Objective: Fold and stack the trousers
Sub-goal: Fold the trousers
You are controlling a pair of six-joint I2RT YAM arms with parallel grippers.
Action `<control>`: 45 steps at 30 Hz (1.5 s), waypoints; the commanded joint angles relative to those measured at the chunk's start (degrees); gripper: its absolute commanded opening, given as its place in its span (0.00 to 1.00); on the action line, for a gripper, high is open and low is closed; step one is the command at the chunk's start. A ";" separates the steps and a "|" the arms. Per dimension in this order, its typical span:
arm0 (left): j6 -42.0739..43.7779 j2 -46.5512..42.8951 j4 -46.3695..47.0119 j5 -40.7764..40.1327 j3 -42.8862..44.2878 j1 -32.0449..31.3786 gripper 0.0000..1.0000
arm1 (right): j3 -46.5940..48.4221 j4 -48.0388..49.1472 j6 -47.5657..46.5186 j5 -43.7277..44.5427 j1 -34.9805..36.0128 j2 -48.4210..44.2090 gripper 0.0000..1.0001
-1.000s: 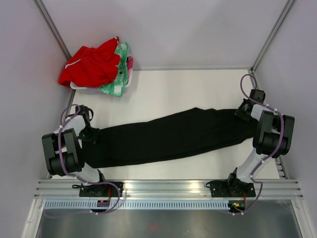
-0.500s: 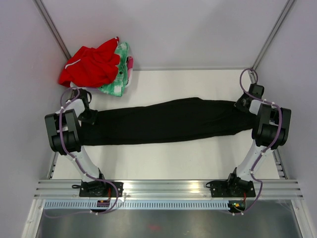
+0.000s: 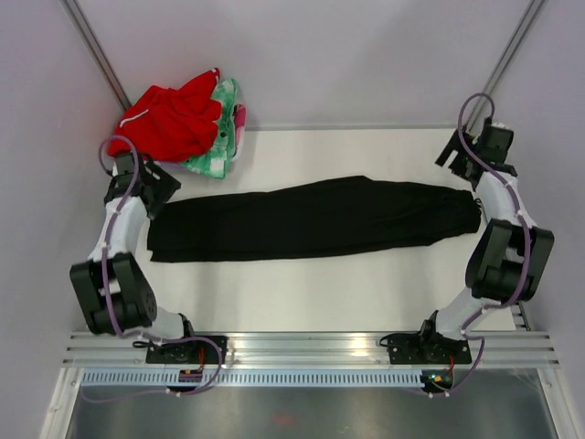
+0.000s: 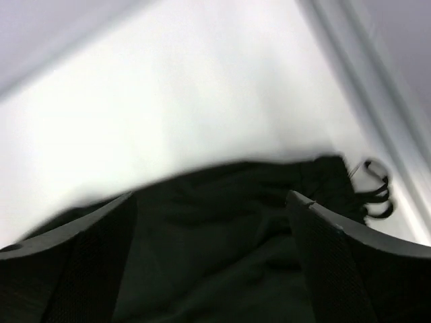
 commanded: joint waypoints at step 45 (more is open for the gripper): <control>38.33 3.24 4.48 6.98 -5.23 13.69 1.00 | -9.57 10.01 7.97 -0.94 1.56 -5.95 0.98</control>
